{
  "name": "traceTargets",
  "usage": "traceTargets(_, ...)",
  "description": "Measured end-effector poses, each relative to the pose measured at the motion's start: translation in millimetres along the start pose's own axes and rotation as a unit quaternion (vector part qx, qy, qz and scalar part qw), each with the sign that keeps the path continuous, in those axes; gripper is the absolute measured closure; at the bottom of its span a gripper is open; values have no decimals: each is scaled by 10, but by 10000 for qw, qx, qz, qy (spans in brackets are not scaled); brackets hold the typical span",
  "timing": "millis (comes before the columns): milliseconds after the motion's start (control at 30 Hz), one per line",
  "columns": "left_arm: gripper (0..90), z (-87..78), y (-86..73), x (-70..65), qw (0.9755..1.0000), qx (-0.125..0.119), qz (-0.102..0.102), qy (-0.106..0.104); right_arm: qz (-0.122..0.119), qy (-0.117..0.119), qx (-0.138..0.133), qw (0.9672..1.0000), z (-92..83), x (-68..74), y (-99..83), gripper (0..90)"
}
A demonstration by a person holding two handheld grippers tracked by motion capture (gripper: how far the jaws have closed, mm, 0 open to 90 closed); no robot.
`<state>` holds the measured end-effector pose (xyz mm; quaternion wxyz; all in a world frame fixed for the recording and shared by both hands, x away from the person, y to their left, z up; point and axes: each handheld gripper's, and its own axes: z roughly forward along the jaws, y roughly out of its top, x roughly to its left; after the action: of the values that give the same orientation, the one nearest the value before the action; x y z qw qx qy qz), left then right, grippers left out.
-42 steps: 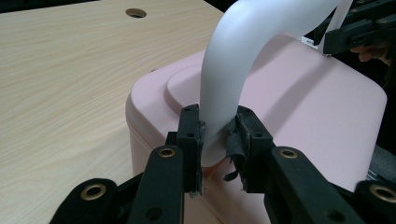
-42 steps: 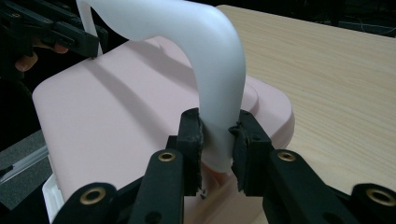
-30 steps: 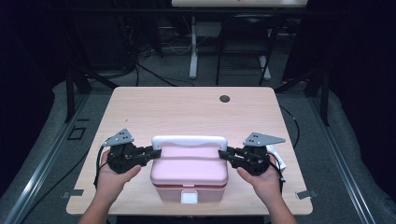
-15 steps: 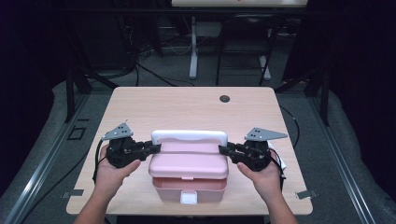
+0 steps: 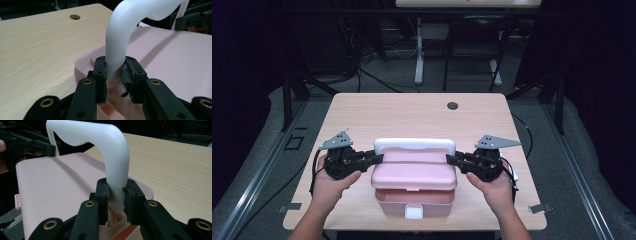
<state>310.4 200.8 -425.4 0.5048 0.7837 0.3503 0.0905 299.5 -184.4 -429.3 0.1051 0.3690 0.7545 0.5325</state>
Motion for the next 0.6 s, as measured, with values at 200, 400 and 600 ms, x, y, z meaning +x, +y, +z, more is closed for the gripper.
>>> traceTargets(200, 753, -133, -35, 17, 10000, -75, -7, 61, 49, 42, 37, 10000, -1, -23, 19, 745)
traceTargets(400, 832, -218, -151, 30, 9999, -37, -46, 110, 86, 47, 67, 9999, 0, -31, 48, 745)
traceTargets(600, 894, -264, -251, 16, 10000, 28, -49, 71, 82, 37, 99, 9999, 0, -37, 74, 745)
